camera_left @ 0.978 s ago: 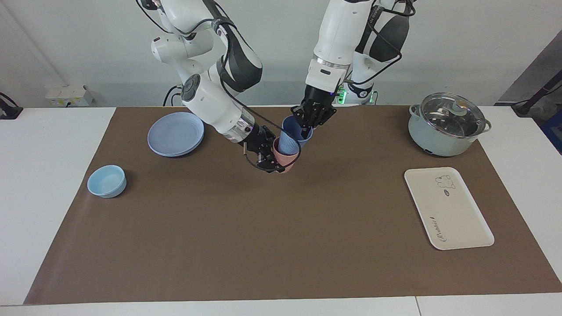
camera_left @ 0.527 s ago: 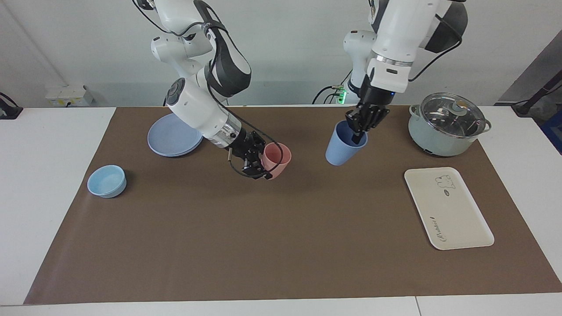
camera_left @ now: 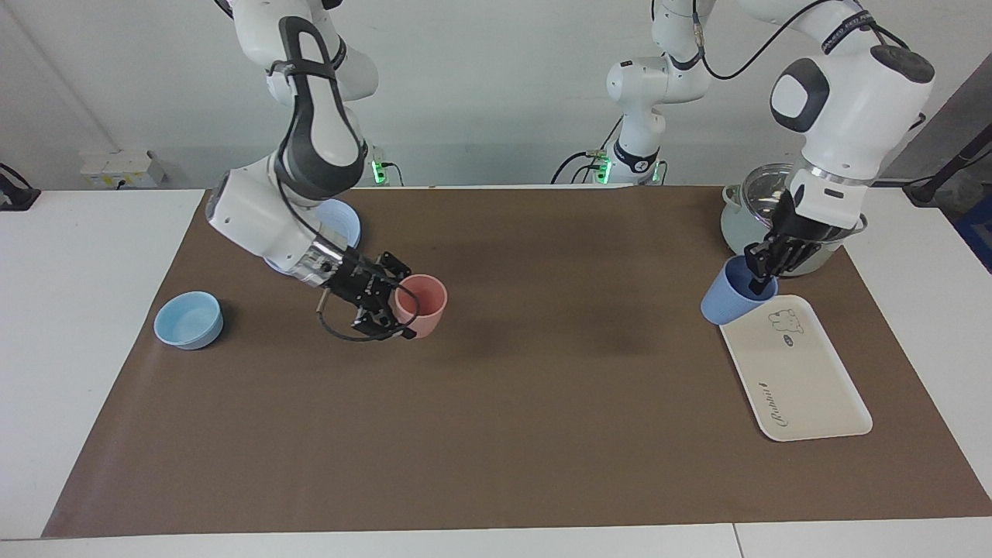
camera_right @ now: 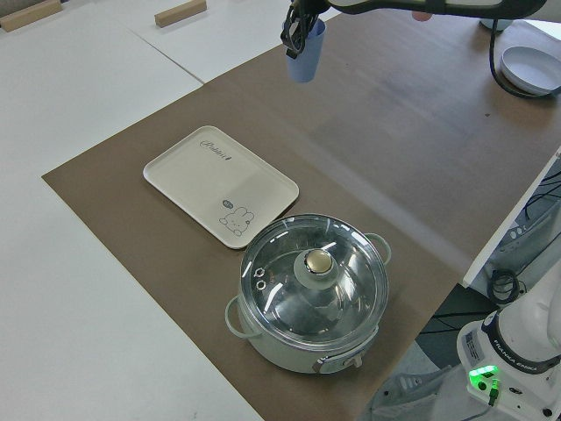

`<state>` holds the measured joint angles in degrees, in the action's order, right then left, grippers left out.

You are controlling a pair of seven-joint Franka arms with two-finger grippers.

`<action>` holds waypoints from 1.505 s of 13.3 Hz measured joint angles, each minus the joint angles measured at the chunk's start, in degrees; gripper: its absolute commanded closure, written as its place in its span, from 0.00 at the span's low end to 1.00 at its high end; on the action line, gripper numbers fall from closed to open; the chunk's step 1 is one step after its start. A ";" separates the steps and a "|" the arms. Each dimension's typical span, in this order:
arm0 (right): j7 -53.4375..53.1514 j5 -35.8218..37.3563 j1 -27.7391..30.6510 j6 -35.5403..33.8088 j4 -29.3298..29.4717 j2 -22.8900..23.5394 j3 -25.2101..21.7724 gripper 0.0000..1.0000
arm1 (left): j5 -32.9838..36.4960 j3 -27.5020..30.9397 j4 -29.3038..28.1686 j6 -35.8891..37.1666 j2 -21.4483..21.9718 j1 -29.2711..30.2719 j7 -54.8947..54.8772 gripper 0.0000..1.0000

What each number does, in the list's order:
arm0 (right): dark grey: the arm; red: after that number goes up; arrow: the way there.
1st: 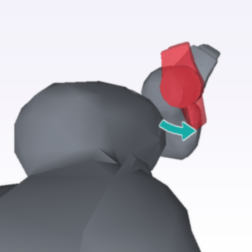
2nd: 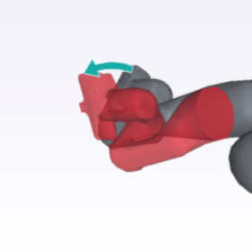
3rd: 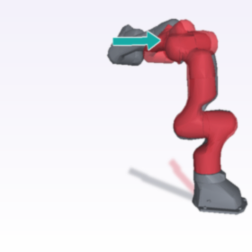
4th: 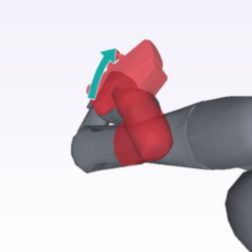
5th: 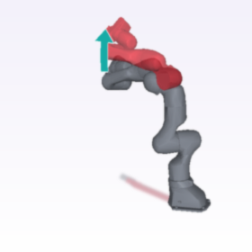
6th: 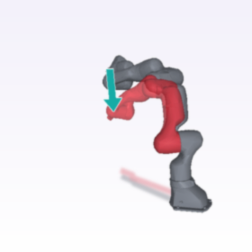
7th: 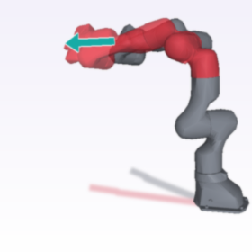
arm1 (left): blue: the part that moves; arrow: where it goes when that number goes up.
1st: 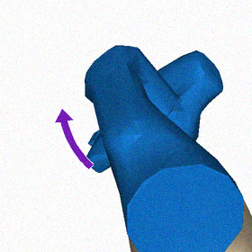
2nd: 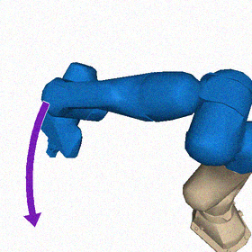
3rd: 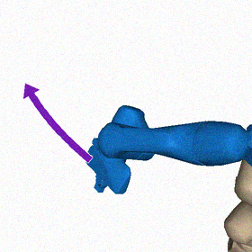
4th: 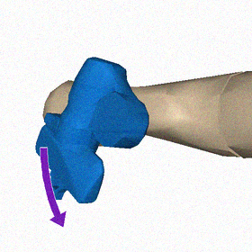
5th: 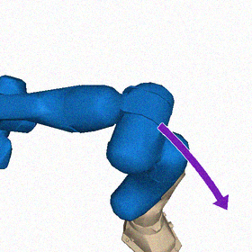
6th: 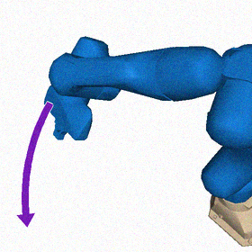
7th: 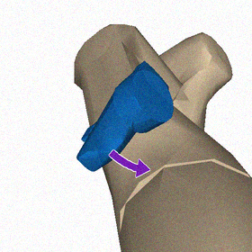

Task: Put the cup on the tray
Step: 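Set the blue cup on the tray with the left gripper while the right gripper withdraws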

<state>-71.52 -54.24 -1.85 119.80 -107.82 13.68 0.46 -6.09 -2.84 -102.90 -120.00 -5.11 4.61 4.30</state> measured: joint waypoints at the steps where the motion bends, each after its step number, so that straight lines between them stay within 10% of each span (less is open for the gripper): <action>1: 3.29 -0.58 3.20 -2.38 -0.49 0.28 -0.07 1.00 | -0.01 -0.03 -0.68 -1.37 -1.11 2.12 -4.11 1.00; 10: 22.60 -0.72 18.25 -10.13 -1.30 10.52 -0.14 1.00 | -3.46 -0.25 -10.15 -13.91 -6.40 9.48 -18.04 0.95; 11: 22.91 -0.72 18.61 -10.13 -1.27 10.88 -0.13 1.00 | -4.89 -0.25 -10.84 -15.17 -6.41 9.52 -19.08 0.83; 14: 23.78 -0.72 19.42 -10.13 -1.26 11.04 -0.15 1.00 | -5.95 -0.26 -13.22 -18.85 -6.43 9.64 -23.88 0.00; 18: 27.99 -0.72 19.99 -9.89 -1.61 11.06 -0.18 1.00 | -6.37 -0.94 -11.03 -18.20 -6.26 9.46 -24.98 0.00; 20: 28.18 -0.72 20.07 -9.36 -1.99 11.07 -0.18 0.58 | -5.65 -1.37 -6.11 -10.27 -5.61 8.81 -25.05 0.00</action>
<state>-43.33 -54.96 18.22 110.44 -109.82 24.75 0.28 -11.73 -4.21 -109.01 -130.27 -10.72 13.43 -20.75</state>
